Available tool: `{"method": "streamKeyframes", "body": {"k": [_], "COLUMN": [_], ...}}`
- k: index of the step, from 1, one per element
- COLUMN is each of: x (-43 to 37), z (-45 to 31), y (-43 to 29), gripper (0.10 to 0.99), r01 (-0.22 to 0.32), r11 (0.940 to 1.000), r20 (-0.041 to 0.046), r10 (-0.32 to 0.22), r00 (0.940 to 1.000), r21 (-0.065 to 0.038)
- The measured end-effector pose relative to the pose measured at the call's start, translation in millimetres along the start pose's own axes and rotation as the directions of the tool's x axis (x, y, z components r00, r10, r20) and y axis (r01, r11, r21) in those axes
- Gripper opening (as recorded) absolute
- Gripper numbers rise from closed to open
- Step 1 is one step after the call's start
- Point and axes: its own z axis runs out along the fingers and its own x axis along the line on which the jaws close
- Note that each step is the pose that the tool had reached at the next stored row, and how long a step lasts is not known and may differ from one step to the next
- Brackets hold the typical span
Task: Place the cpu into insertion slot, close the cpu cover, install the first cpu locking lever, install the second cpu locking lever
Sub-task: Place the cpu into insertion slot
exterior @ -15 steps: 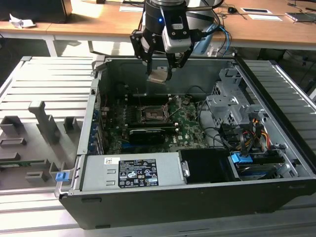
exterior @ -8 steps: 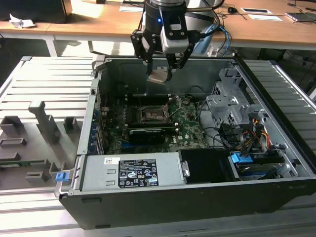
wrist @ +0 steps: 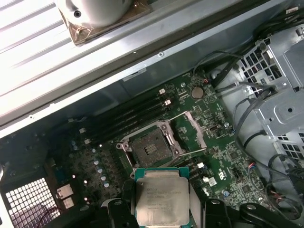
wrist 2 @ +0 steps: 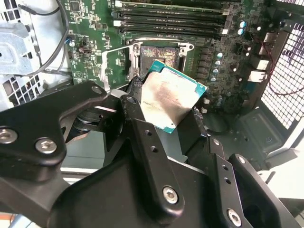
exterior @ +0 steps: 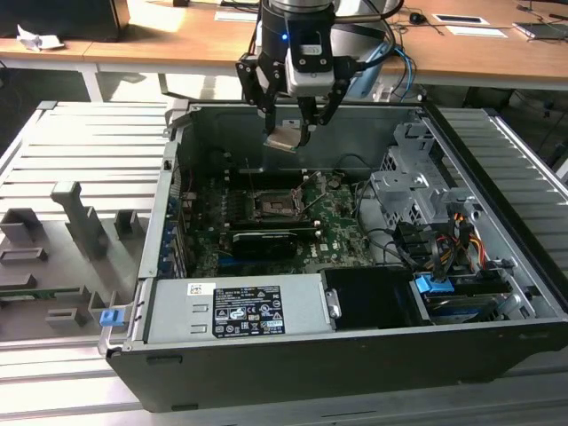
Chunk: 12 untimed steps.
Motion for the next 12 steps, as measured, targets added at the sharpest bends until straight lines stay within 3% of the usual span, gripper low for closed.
{"method": "streamKeyframes", "body": {"k": [12], "x": [0.0], "z": [1.5], "y": [-0.1], "gripper": [0.541], "r01": [-0.052], "r11": [0.9987], "r20": [0.0044], "r10": [0.052], "r00": [0.9987], "r21": [-0.001]}}
